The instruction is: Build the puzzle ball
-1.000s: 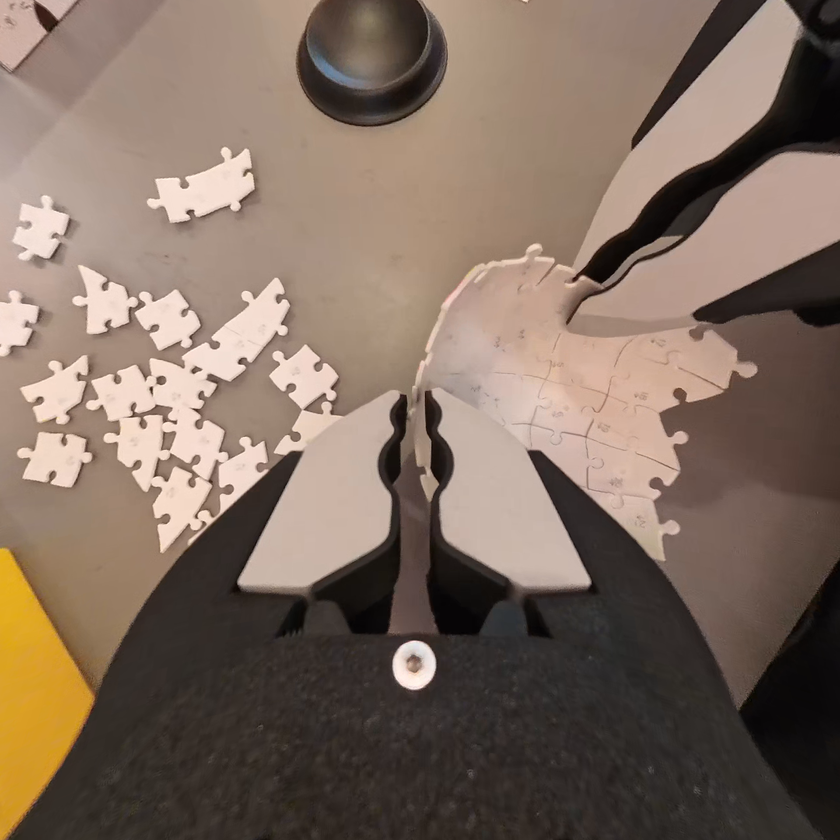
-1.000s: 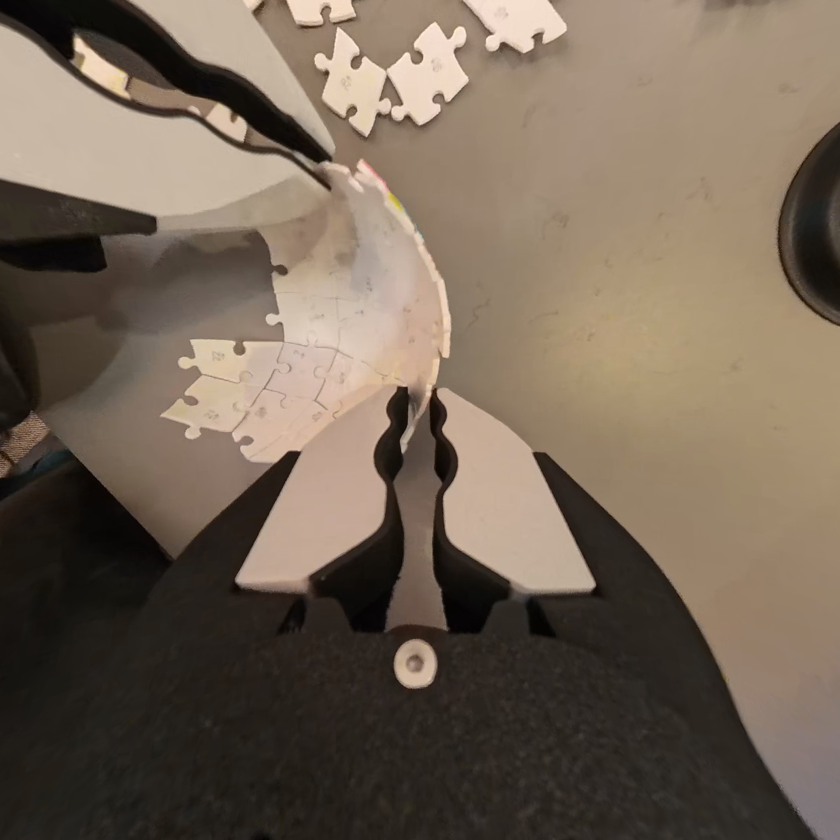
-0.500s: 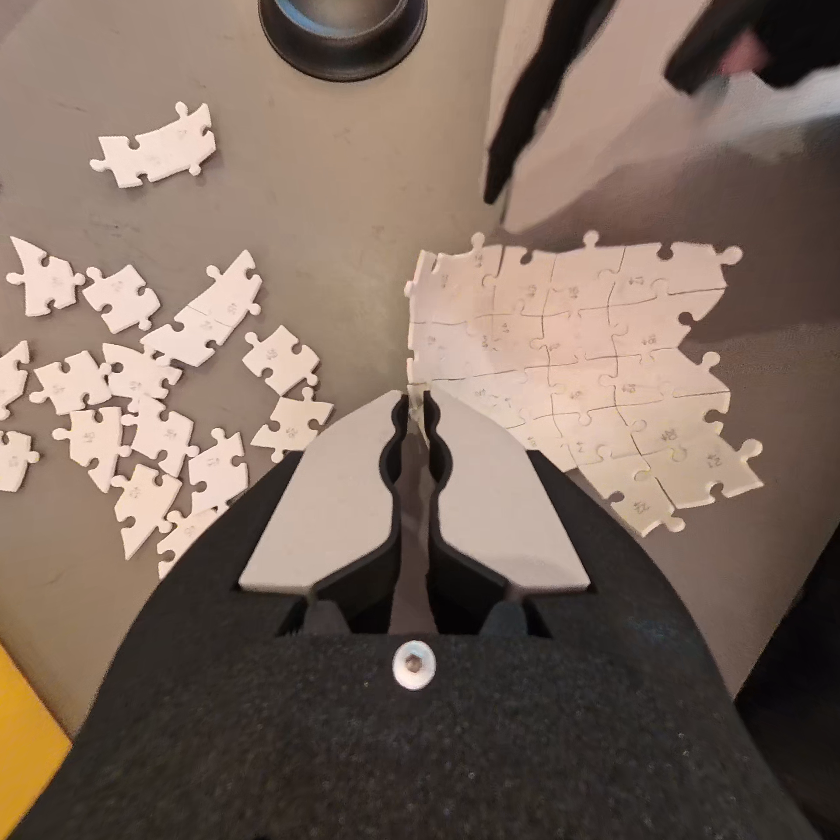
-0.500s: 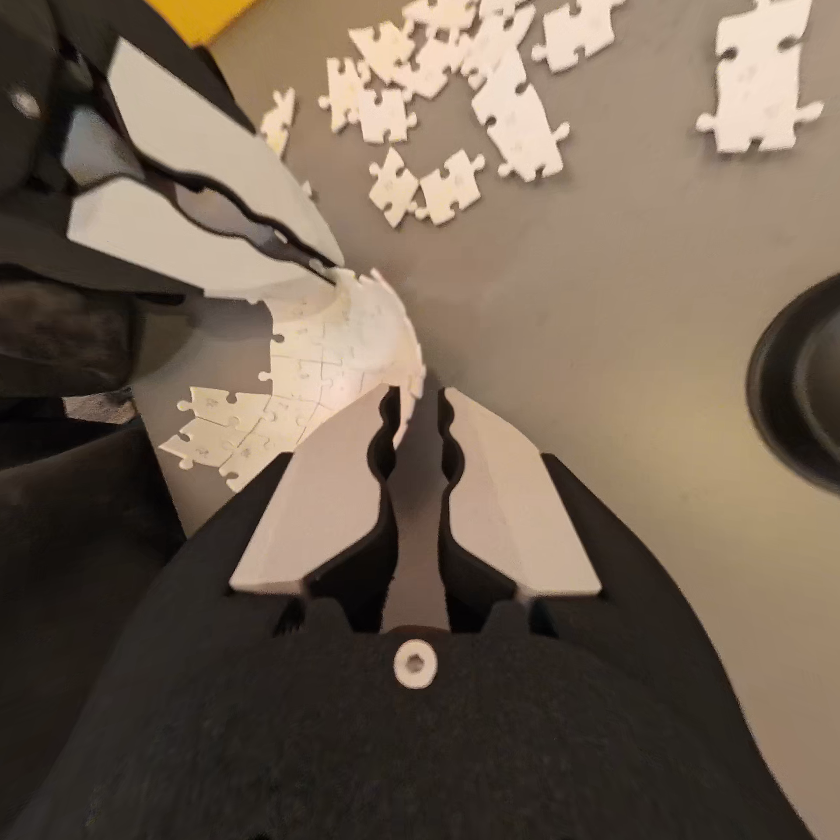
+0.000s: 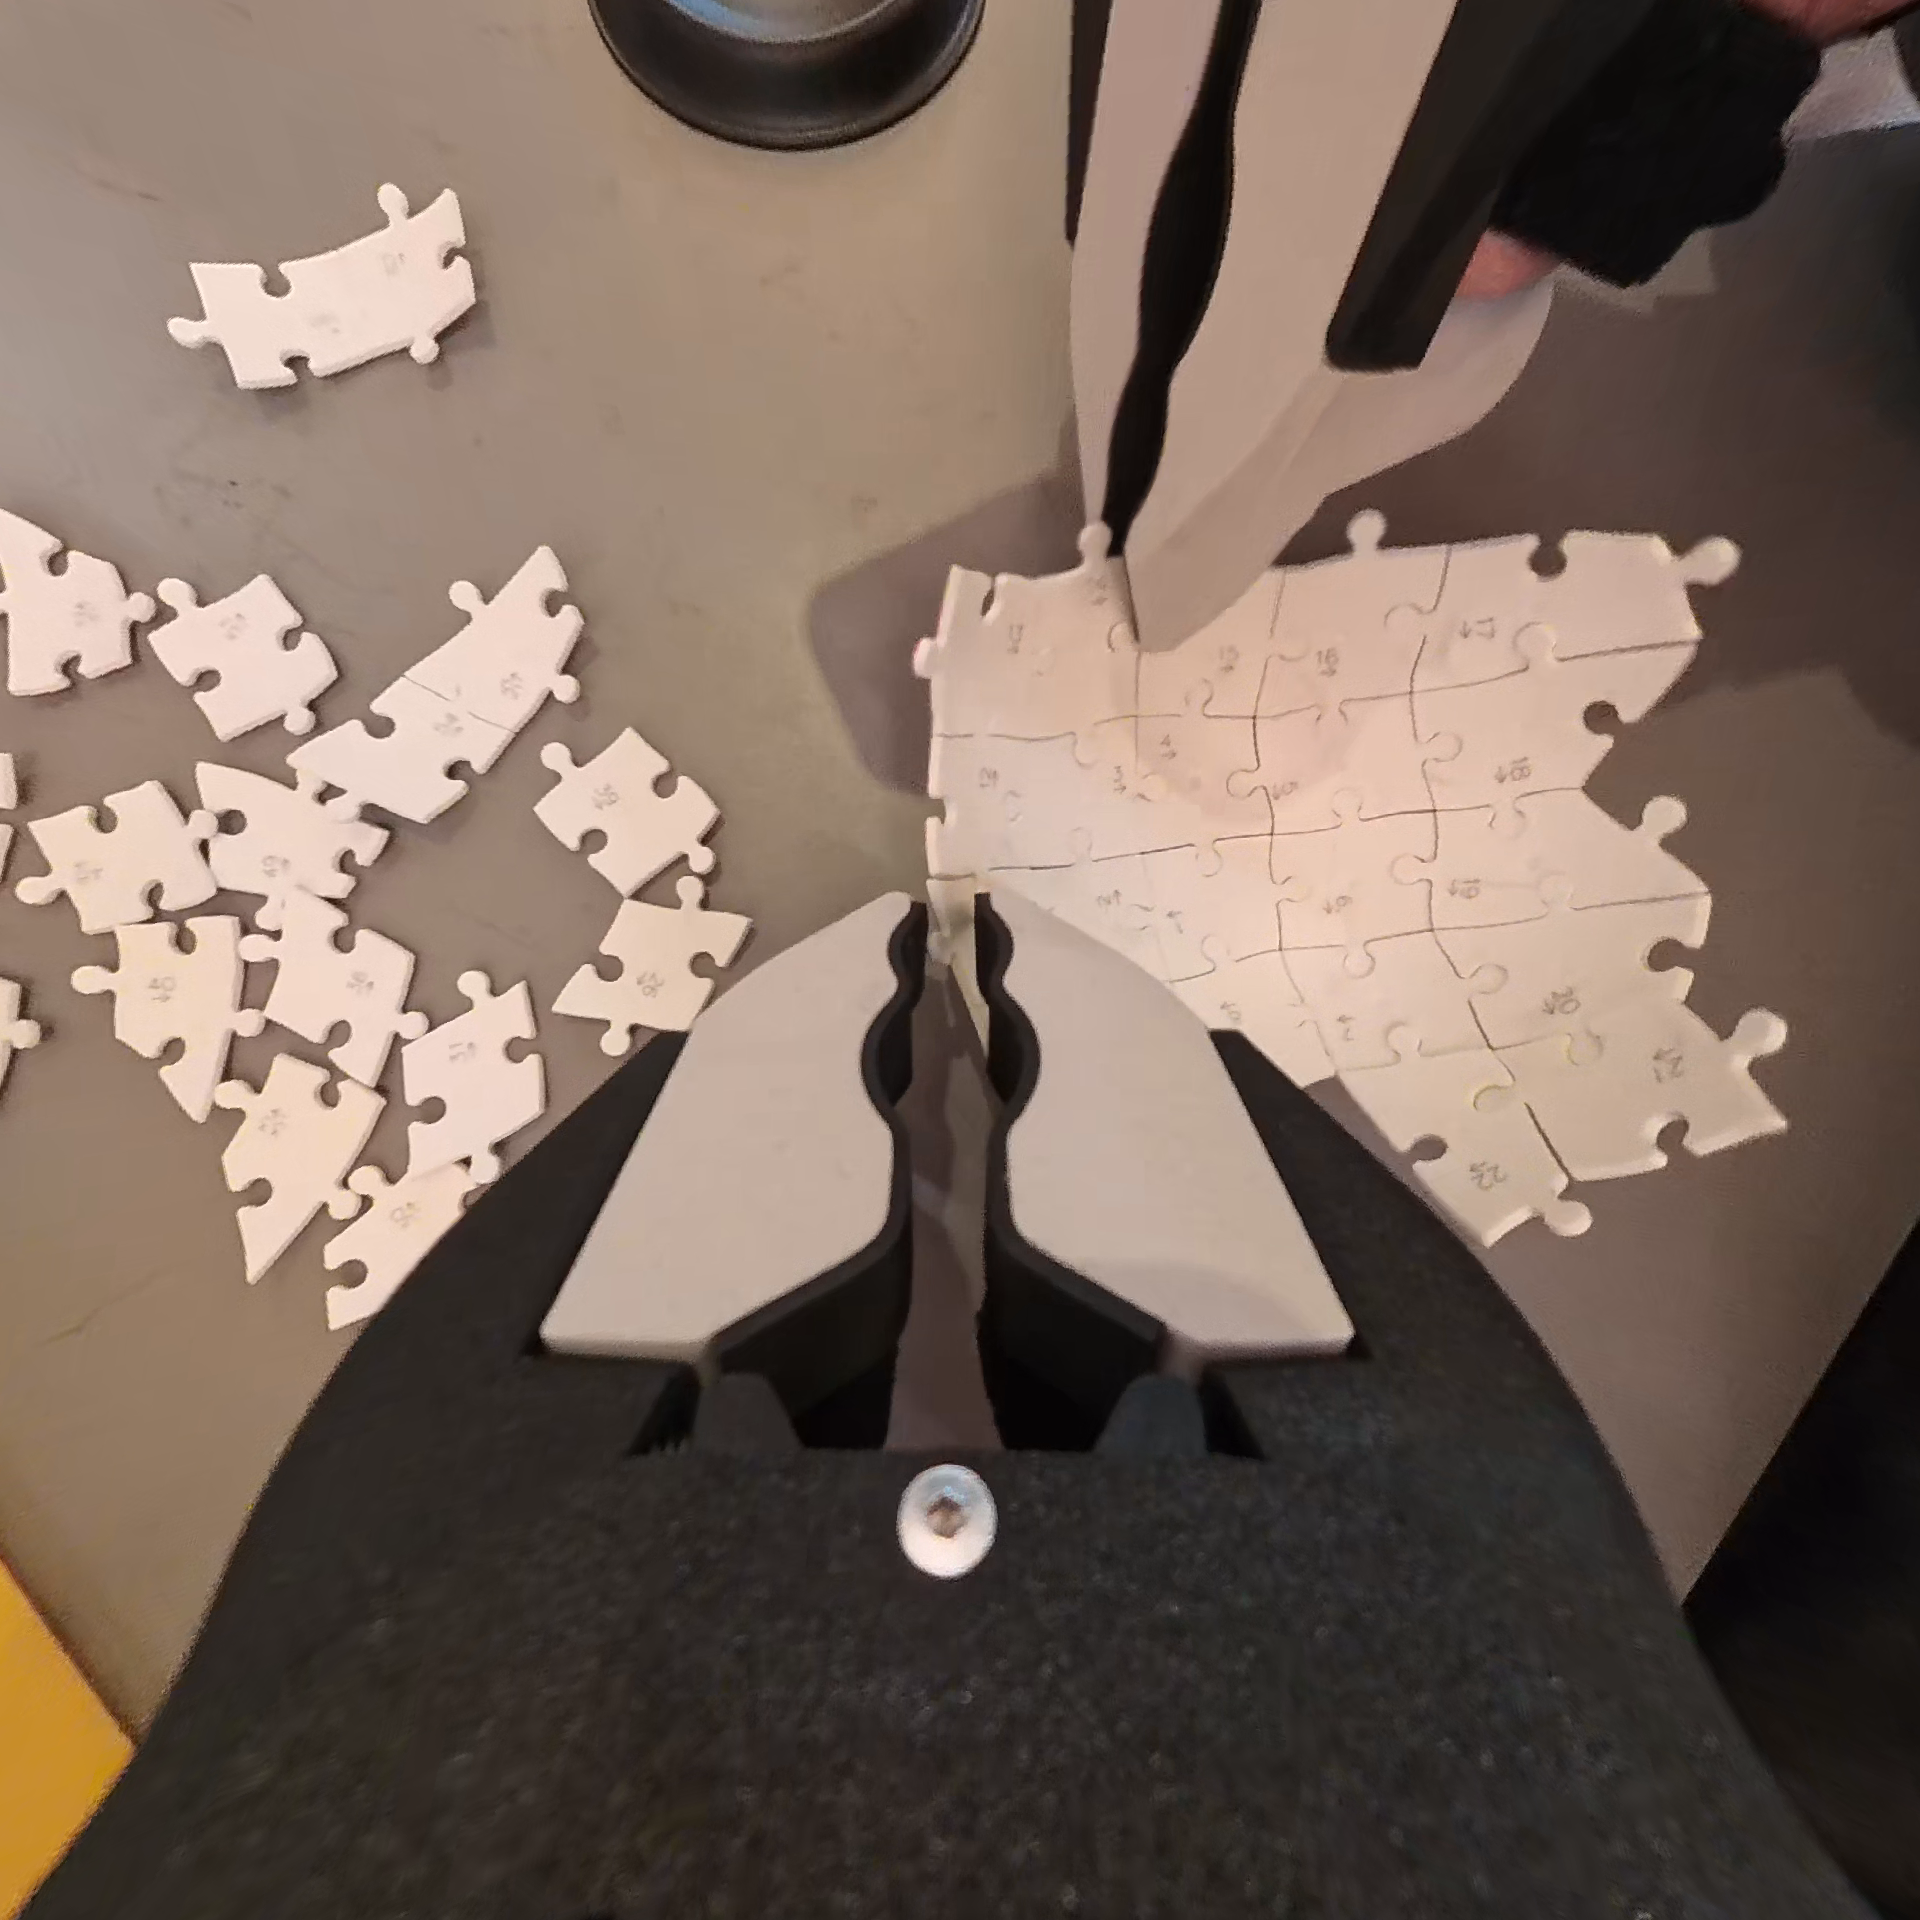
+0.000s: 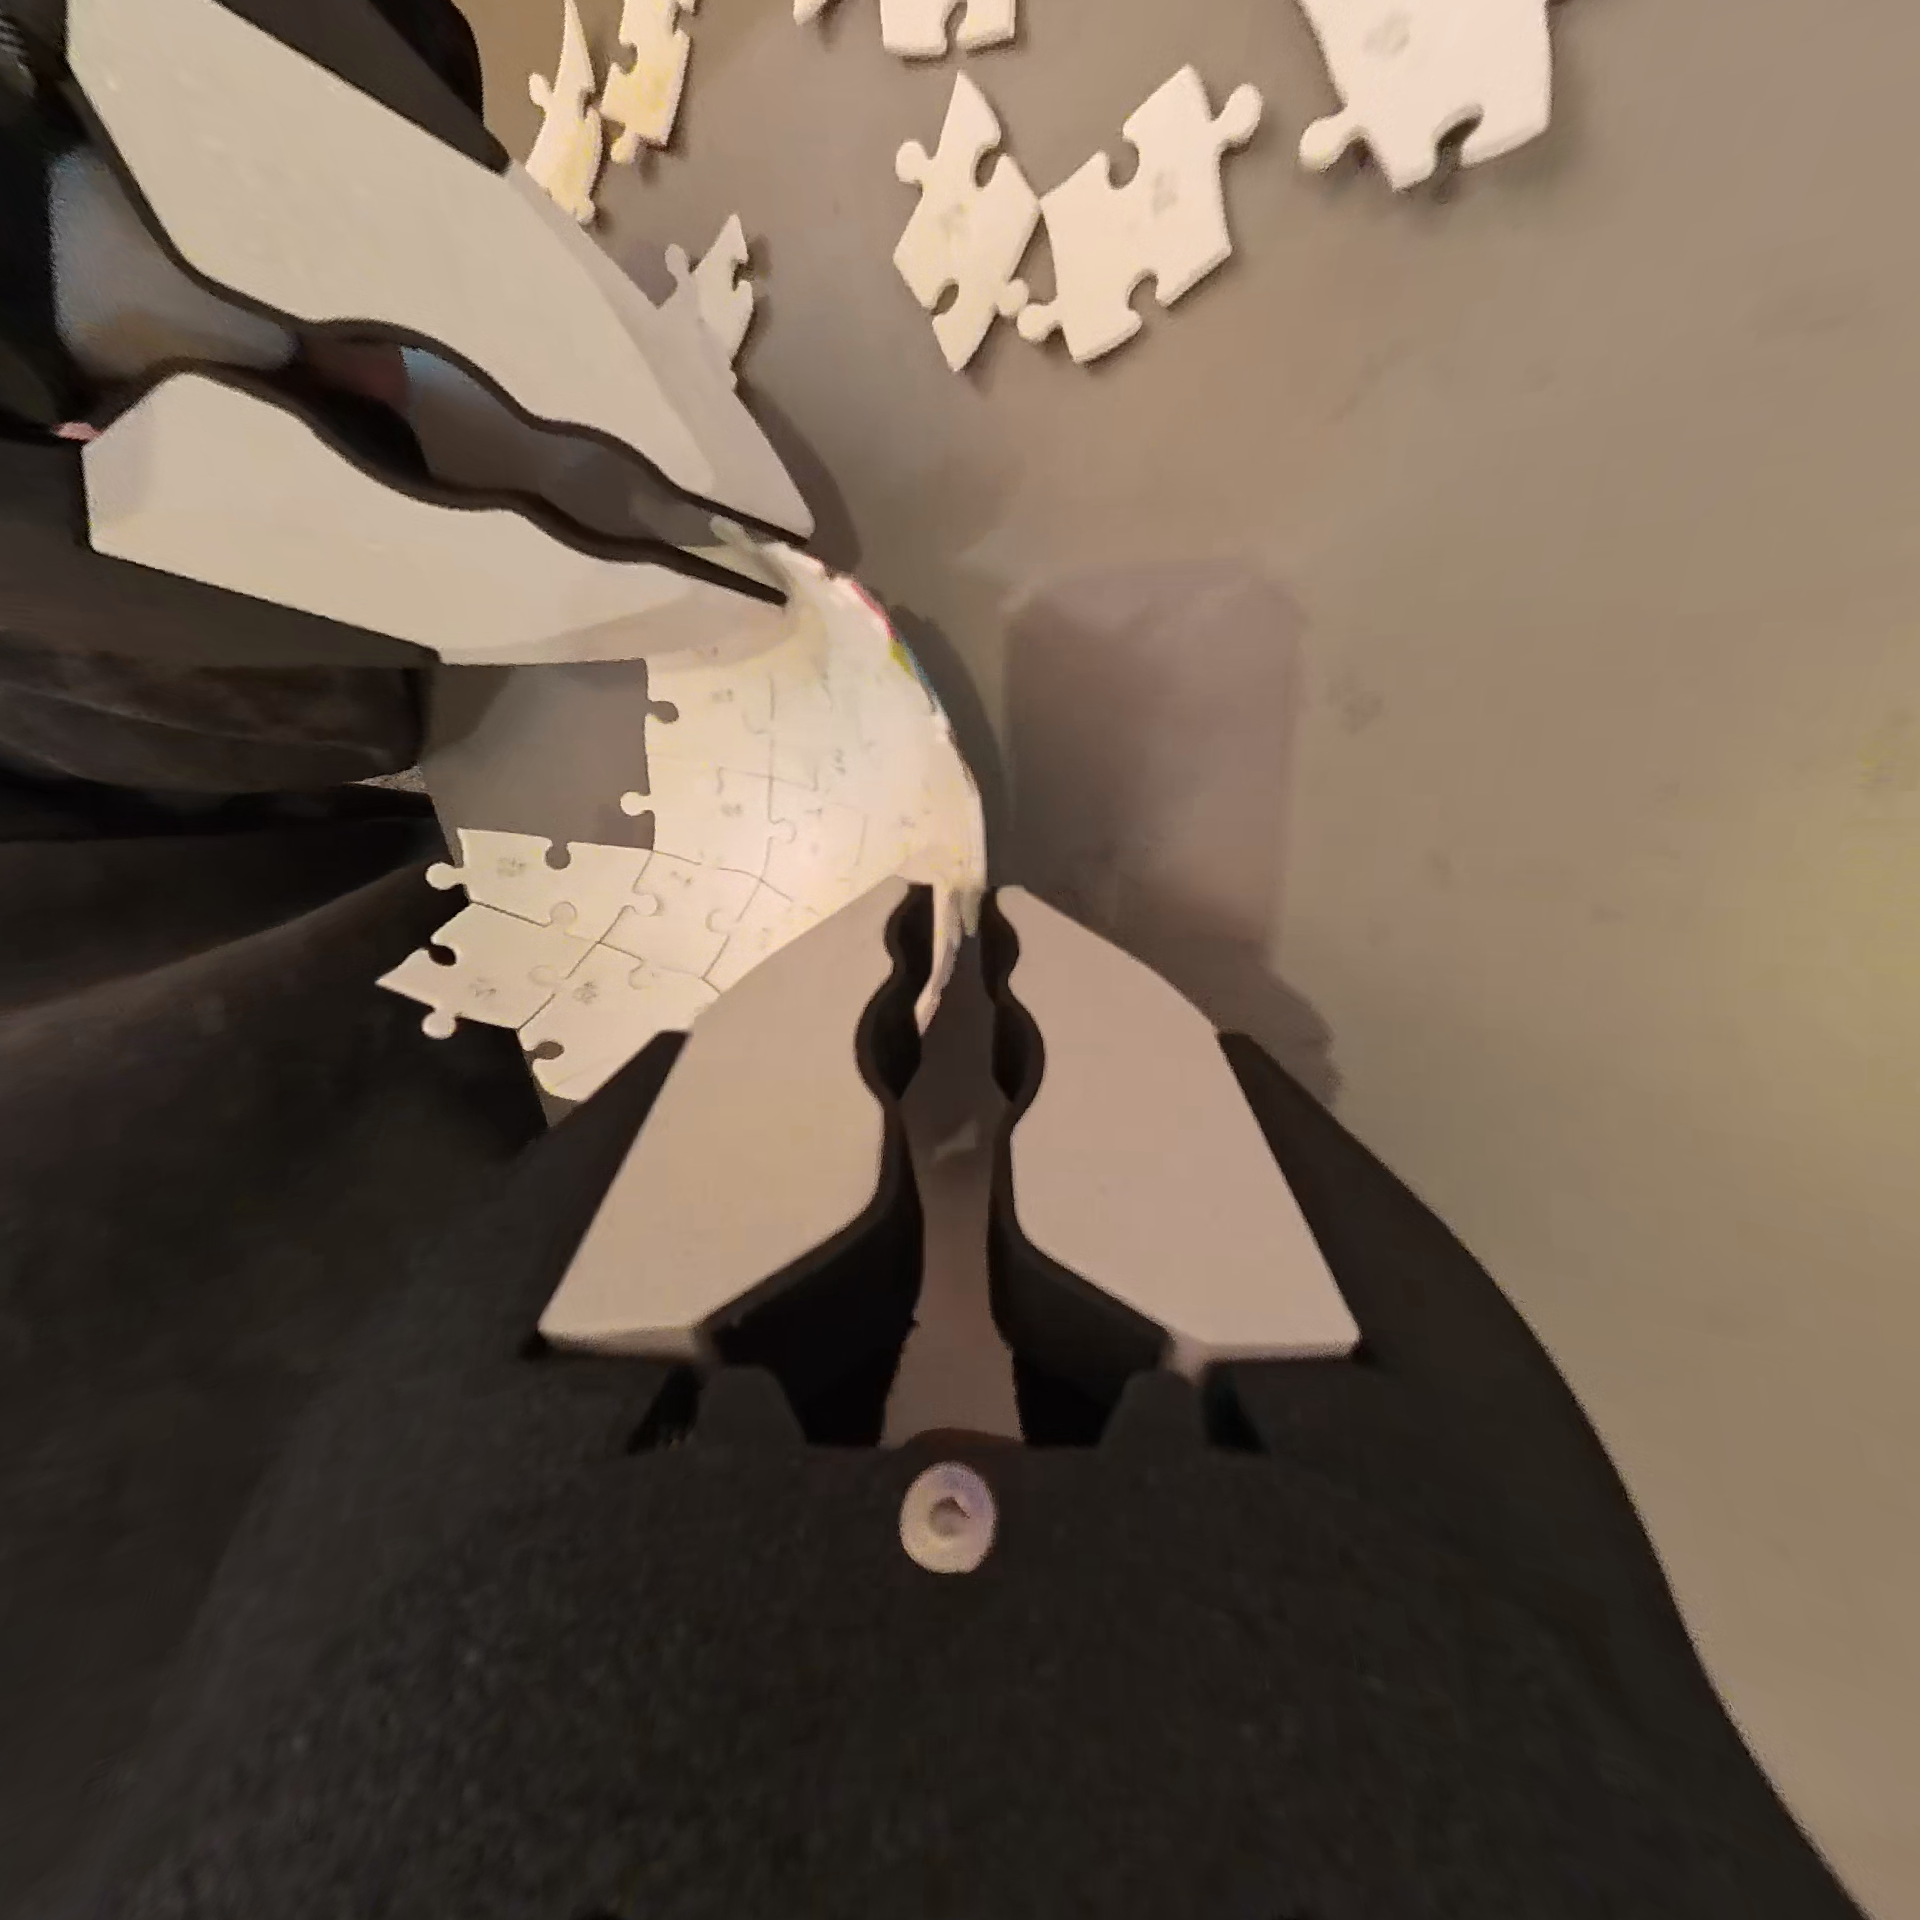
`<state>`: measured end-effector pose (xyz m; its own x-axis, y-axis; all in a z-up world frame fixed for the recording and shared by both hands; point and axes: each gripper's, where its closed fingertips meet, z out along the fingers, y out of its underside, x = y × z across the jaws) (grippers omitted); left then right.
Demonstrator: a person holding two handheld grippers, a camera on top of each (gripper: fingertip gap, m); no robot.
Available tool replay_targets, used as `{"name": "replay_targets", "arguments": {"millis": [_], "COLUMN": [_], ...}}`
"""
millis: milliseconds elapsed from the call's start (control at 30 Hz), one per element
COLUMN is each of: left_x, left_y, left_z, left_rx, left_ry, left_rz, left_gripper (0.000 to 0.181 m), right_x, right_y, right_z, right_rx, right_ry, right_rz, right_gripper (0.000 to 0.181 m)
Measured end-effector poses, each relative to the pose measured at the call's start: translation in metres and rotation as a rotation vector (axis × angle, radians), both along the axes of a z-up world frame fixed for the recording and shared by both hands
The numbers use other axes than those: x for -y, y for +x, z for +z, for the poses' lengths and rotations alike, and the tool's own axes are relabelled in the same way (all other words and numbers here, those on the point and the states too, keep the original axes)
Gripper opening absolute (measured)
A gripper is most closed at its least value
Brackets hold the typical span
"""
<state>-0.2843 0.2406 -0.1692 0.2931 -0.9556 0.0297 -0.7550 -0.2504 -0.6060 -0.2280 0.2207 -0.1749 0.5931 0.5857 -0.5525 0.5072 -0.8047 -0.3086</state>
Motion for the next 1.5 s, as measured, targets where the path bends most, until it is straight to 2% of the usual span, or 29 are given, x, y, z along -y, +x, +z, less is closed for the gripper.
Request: {"name": "replay_targets", "arguments": {"millis": [233, 333, 533, 633, 700, 867, 967, 1100, 1167, 1367, 1500], "left_x": [0.0, -0.001, 0.002, 0.014, 0.019, 0.005, -0.006, -0.015, -0.011, 0.004, 0.026], "left_y": [-0.002, -0.014, -0.095, -0.136, -0.149, -0.15, -0.151, -0.153, -0.15, -0.146, -0.131], "left_z": [0.001, 0.008, 0.034, 0.018, 0.003, -0.01, -0.016, -0.022, -0.024, -0.025, -0.023], "left_rx": [0.031, 0.039, 0.064, -0.011, -0.053, -0.11, -0.149, -0.187, -0.171, -0.176, -0.097], "left_ry": [-0.019, -0.012, 0.04, 0.053, 0.053, 0.112, 0.09, 0.064, 0.018, -0.024, -0.109], "left_rz": [0.028, 0.067, 0.267, 0.337, 0.375, 0.4, 0.381, 0.35, 0.325, 0.367, 0.44], "left_gripper": [0.017, 0.023, 0.025, 0.025, 0.025, 0.036, 0.043, 0.044, 0.032, 0.03, 0.047], "right_x": [0.002, 0.004, 0.004, 0.005, 0.007, 0.009, 0.009, 0.009, 0.009, 0.009, 0.01], "right_y": [-0.001, -0.004, -0.004, -0.002, 0.0, 0.004, 0.008, 0.013, 0.014, 0.013, 0.011], "right_z": [0.003, 0.006, 0.009, 0.009, 0.008, 0.008, 0.008, 0.009, 0.009, 0.01, 0.009], "right_rx": [0.117, 0.138, 0.176, 0.173, 0.161, 0.148, 0.143, 0.135, 0.129, 0.112, 0.112], "right_ry": [-0.015, -0.021, -0.004, -0.009, -0.013, 0.001, 0.017, 0.035, 0.04, 0.052, 0.052], "right_rz": [-0.069, -0.099, -0.121, -0.149, -0.169, -0.196, -0.217, -0.233, -0.242, -0.244, -0.225], "right_gripper": [0.005, 0.004, 0.004, 0.004, 0.004, 0.004, 0.004, 0.004, 0.004, 0.004, 0.004]}}
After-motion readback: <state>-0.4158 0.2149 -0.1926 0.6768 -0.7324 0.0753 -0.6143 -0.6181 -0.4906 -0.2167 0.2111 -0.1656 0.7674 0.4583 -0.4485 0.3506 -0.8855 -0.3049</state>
